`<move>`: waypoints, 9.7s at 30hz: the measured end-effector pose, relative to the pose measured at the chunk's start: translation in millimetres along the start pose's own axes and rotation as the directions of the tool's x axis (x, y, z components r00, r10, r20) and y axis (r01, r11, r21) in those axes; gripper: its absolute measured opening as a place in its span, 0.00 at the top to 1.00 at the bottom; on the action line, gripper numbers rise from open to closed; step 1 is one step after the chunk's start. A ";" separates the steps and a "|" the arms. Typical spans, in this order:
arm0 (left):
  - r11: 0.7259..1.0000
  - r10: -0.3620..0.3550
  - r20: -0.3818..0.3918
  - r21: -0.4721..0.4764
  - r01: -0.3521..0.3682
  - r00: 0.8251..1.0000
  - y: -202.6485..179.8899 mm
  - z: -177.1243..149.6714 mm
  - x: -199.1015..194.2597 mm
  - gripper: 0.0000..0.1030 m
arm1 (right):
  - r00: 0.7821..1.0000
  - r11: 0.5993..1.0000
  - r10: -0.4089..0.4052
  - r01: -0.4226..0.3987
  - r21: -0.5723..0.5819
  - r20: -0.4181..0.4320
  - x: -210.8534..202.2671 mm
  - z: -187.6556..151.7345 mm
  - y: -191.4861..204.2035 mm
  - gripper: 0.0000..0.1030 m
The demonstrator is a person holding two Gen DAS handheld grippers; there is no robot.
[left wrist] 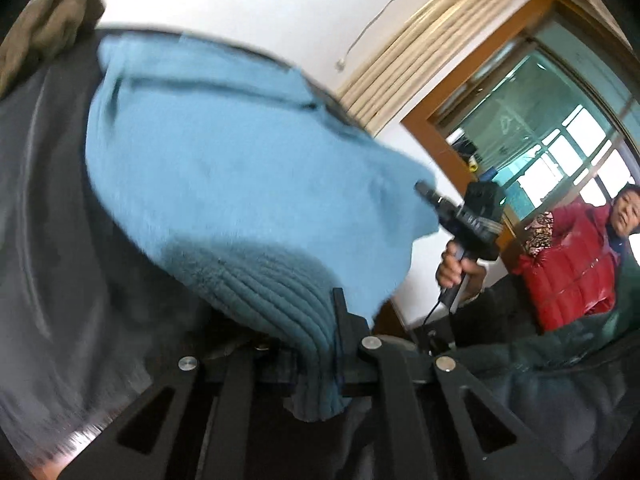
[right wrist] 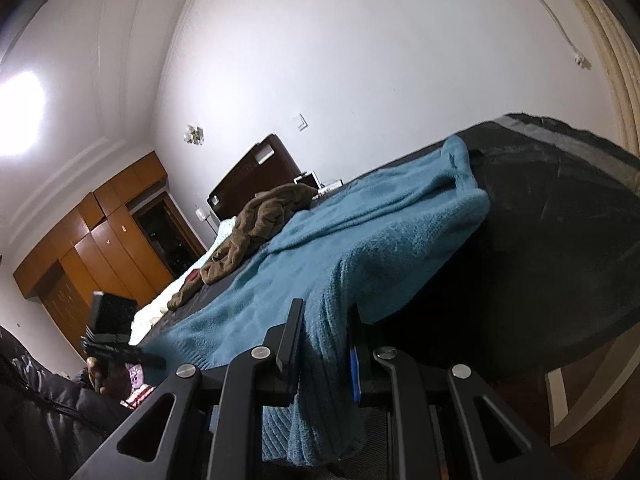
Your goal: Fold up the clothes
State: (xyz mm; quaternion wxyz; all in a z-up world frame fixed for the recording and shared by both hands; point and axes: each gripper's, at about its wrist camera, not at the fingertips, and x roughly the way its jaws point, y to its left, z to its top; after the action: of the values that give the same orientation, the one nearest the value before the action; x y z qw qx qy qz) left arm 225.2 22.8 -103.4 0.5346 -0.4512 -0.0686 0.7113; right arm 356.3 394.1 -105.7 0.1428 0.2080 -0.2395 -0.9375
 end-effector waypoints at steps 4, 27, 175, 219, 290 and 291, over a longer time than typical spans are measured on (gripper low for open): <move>1.000 -0.009 0.080 0.022 0.007 0.997 4.7 16.7 -19.4 0.87 | 1.000 1.000 0.002 -0.002 0.009 0.030 -4.7 5.6 1.2 0.81; 0.998 -0.012 0.374 0.062 -0.012 0.928 6.5 71.9 -73.0 0.87 | 0.957 0.999 -0.037 0.045 -0.022 0.287 -30.9 66.8 29.4 0.81; 0.858 0.492 0.031 0.150 -0.491 0.870 102.5 189.5 166.2 0.20 | 0.744 0.782 -0.618 0.550 -0.293 -0.252 262.4 81.6 22.7 0.15; 0.900 0.424 -0.039 0.129 -0.416 0.905 69.8 202.9 173.0 0.02 | 0.902 0.809 -0.415 0.425 0.407 -0.118 85.9 47.7 -52.5 0.07; 0.875 0.472 -0.019 0.135 -0.466 0.881 69.9 194.6 217.2 0.01 | 0.901 0.730 -0.431 0.315 0.607 0.050 141.0 84.5 -116.0 0.74; 0.886 0.455 -0.034 0.121 -0.448 0.890 69.1 197.9 216.0 0.01 | 0.897 0.742 -0.439 0.325 0.586 0.057 139.4 87.1 -111.4 0.79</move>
State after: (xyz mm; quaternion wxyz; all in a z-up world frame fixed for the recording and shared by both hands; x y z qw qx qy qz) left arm 30.8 247.6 -150.8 0.3802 -0.4465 0.0938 0.8045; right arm 176.0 470.9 -137.6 -0.1447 0.1943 -0.4693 -0.8492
